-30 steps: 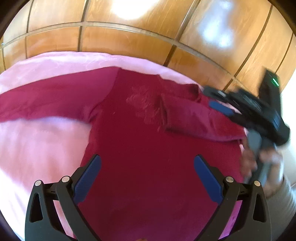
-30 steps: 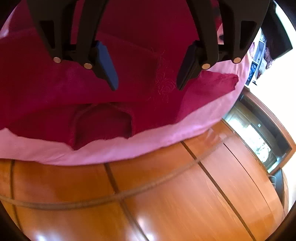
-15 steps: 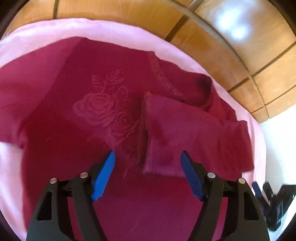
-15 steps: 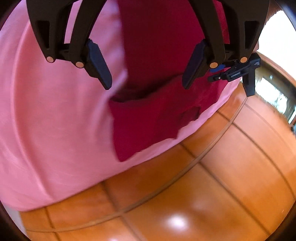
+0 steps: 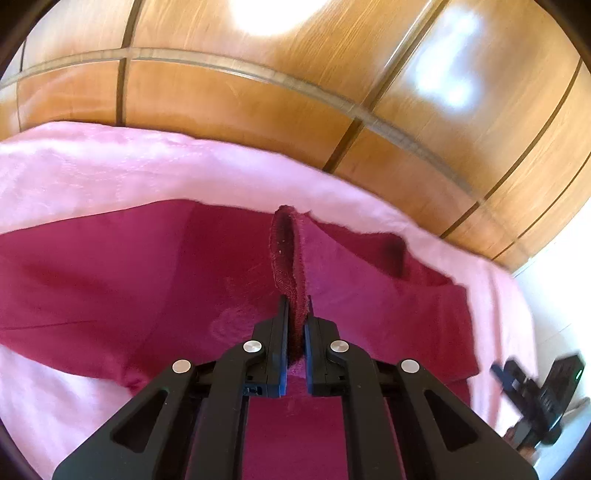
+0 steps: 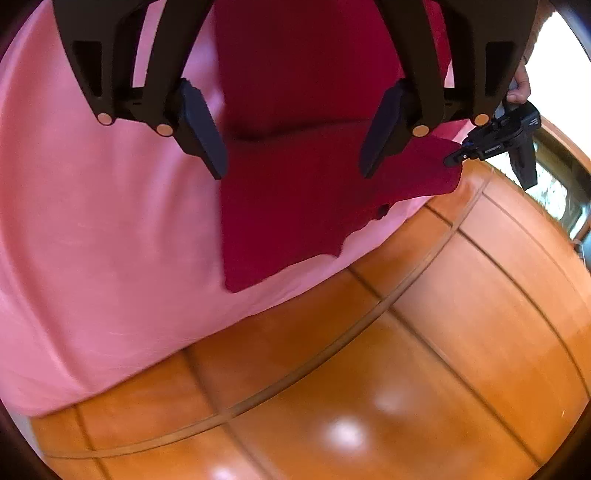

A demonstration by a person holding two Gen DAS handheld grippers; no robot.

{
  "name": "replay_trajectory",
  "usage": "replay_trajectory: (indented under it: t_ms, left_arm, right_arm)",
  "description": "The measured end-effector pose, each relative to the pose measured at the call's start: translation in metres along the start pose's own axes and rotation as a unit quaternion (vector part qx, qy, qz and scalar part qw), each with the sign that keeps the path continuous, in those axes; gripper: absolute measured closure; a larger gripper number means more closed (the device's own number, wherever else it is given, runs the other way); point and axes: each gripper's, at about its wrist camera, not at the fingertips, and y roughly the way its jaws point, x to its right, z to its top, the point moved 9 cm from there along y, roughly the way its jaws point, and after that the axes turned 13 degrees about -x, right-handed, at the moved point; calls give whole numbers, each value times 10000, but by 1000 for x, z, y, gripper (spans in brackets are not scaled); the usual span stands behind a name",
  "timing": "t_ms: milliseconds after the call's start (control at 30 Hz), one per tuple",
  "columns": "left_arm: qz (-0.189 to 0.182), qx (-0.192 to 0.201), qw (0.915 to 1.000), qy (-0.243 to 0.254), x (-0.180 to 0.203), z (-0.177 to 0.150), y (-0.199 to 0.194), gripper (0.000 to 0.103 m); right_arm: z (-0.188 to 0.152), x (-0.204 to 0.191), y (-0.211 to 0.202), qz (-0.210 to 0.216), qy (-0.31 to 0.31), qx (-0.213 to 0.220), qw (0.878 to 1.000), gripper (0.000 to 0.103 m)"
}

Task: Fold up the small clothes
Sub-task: 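Grasp the other sleeve with the left gripper and fold it across the body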

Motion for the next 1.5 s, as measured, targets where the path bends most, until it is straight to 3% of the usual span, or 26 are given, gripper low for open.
replay_trajectory:
  t_ms: [267,400,467,533,600,700,833,900,967,1000,1100,1133,1200,1333,1433,1500]
  left_arm:
    - [752,-454,9961,-37,-45,-21,50,97]
    - [961,-274,9949,159,-44,-25,57,93]
    - [883,-256,9957,53,-45,-25,55,86]
    - [705,-235,9971,-190,-50,-29,45,66]
    - [612,-72,9968,-504,-64,-34,30,57]
    - [277,47,9933,-1125,-96,-47,1,57]
    - [222,166,9828,-1827,-152,-73,-39,57]
    - [256,470,9744,-2181,-192,-86,-69,57]
    - [235,714,9642,-2544,-229,-98,-95,36]
    - [210,852,9549,-2836,-248,-104,-106,20]
    - [-158,1401,9165,-3744,-305,-122,-142,15]
    - [-275,1481,9036,-4011,-324,-127,-151,15]
    - [-171,1681,8877,-4283,-356,-133,-168,15]
    - [-202,1854,8734,-4499,-388,-129,-179,16]
    - [-44,1653,8675,-4691,-403,-121,-170,43]
    - [16,1559,8670,-4734,-414,-117,-163,53]
  right_arm:
    - [3,23,72,-1062,-181,-493,9930,38]
    - [-5,18,83,-1566,-709,-369,9844,28]
    - [-6,15,90,-1826,-945,-452,9776,19]
    - [-8,14,99,-2104,-1167,-526,9692,14]
    - [-10,15,99,-2200,-1223,-536,9663,13]
    - [-11,18,94,-2143,-1219,-525,9677,13]
    - [-11,20,93,-2125,-1256,-540,9676,12]
    - [-12,22,91,-2131,-1261,-537,9674,11]
    - [-13,22,91,-2157,-1280,-532,9666,11]
    - [-13,20,93,-2165,-1286,-531,9663,11]
    - [-12,18,96,-2207,-1303,-523,9652,11]
    - [-12,18,97,-2221,-1312,-528,9647,11]
    - [-12,17,98,-2257,-1332,-532,9636,11]
    - [-12,17,99,-2298,-1349,-544,9623,10]
    - [-12,16,100,-2321,-1358,-552,9616,9]
    - [-12,16,100,-2326,-1355,-552,9615,9]
